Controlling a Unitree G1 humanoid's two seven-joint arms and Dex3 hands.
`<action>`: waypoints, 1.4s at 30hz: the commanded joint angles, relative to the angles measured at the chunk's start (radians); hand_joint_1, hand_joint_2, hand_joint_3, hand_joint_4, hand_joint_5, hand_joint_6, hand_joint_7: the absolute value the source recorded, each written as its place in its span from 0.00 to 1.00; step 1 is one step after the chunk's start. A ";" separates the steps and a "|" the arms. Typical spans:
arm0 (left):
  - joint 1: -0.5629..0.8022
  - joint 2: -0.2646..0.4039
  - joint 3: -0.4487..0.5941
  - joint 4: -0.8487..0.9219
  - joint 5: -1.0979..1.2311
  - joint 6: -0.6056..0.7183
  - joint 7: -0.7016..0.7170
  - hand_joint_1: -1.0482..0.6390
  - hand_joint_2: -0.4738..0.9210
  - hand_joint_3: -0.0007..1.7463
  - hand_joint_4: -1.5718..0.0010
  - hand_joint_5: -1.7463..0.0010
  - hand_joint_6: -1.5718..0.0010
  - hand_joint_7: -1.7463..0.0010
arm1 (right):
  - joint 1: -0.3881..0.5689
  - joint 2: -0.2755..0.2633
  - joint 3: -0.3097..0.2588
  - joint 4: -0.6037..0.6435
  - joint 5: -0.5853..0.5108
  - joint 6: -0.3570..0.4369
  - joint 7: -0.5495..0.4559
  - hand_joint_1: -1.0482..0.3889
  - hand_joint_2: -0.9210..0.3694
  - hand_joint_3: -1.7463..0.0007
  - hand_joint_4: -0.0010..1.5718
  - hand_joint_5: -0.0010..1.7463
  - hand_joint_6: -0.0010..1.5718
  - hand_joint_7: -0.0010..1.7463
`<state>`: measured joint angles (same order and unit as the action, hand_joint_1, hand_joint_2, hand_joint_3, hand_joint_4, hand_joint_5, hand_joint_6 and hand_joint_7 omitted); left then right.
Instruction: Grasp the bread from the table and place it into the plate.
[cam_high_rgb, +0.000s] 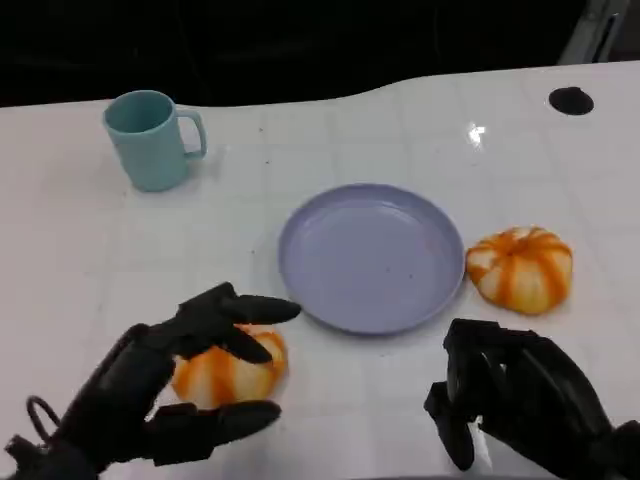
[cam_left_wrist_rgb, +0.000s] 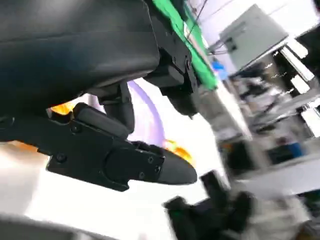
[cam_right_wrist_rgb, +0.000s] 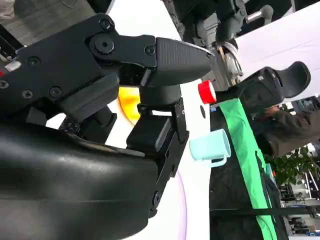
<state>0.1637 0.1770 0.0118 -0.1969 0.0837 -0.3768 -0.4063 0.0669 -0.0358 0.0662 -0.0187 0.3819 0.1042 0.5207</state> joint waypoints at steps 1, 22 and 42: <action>-0.001 0.084 0.022 -0.102 0.193 0.008 0.068 0.18 1.00 0.10 0.92 0.38 0.79 0.88 | 0.005 -0.006 -0.001 -0.014 -0.004 0.004 -0.008 0.07 0.17 0.57 0.78 0.95 0.67 0.87; -0.193 0.196 -0.214 -0.042 0.897 0.262 0.109 0.17 0.99 0.00 0.75 0.73 0.75 0.99 | 0.011 -0.012 0.005 -0.024 0.003 0.008 -0.008 0.07 0.17 0.58 0.77 0.96 0.67 0.88; -0.369 0.200 -0.397 0.424 0.877 0.357 0.198 0.19 1.00 0.04 0.78 0.78 0.77 0.99 | 0.024 -0.015 0.002 -0.039 0.011 0.008 -0.005 0.07 0.15 0.60 0.77 0.95 0.67 0.87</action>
<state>-0.2079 0.3583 -0.3780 0.1613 0.9769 -0.0199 -0.2461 0.0844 -0.0423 0.0802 -0.0483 0.3854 0.1133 0.5137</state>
